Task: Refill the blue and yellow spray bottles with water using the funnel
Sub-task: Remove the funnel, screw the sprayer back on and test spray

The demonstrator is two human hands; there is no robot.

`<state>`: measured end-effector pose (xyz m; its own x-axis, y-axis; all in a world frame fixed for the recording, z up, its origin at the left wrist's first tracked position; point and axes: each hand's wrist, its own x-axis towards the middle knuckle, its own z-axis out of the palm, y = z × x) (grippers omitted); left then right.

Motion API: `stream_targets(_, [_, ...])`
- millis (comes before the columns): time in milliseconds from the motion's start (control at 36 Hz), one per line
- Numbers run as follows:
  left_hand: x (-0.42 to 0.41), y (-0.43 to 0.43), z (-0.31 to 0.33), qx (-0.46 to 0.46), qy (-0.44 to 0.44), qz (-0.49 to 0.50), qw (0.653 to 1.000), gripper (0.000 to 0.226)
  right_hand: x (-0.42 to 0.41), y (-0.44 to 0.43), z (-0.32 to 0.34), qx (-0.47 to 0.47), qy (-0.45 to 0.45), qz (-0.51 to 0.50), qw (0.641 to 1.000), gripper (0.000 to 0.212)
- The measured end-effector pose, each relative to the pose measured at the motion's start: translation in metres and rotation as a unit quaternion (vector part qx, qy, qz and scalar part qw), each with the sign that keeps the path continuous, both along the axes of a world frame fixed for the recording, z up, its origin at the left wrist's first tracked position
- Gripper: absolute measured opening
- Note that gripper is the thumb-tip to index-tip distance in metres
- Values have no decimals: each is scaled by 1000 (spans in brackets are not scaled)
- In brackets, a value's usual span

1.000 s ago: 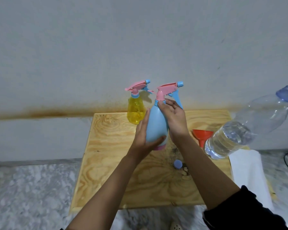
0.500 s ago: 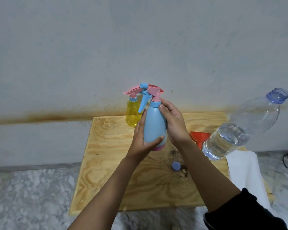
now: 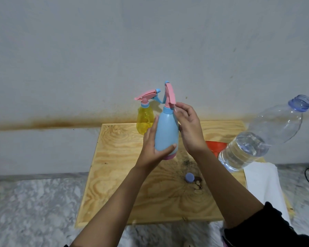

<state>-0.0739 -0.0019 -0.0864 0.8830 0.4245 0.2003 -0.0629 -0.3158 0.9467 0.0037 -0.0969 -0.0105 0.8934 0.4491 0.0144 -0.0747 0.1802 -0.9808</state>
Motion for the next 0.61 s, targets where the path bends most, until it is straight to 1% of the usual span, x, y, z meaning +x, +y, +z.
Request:
stream_targets(56, [-1,-1,0,11,3,2,1000,95,0,1,2,-8,-19,-9,1000,29])
stream_targets(167, [-2,-3,1,20,12,1,1000,94,3,1,2,-18,-33,-43,998,39])
stream_targets(250, [-4,-4,1,16,6,3,1000,94,4,-2,2,-23,-15,-8,1000,33])
stream_targets(306, [-5,-5,1,18,5,2,1000,93,3,-3,2,-33,-24,17,999,28])
stream_targets(361, [-6,-6,1,16,4,4,1000,92,2,-2,2,-36,-33,11,999,25])
stream_targets(444, [-6,-9,2,29,6,10,999,91,1,-1,0,-37,-33,-22,999,34])
stream_targets(500, [-6,-10,3,36,5,14,999,91,0,-1,-2,-47,-43,-18,998,38])
stream_targets(611, [-7,-11,2,36,2,11,999,93,-2,-1,-4,-92,-92,-9,991,33])
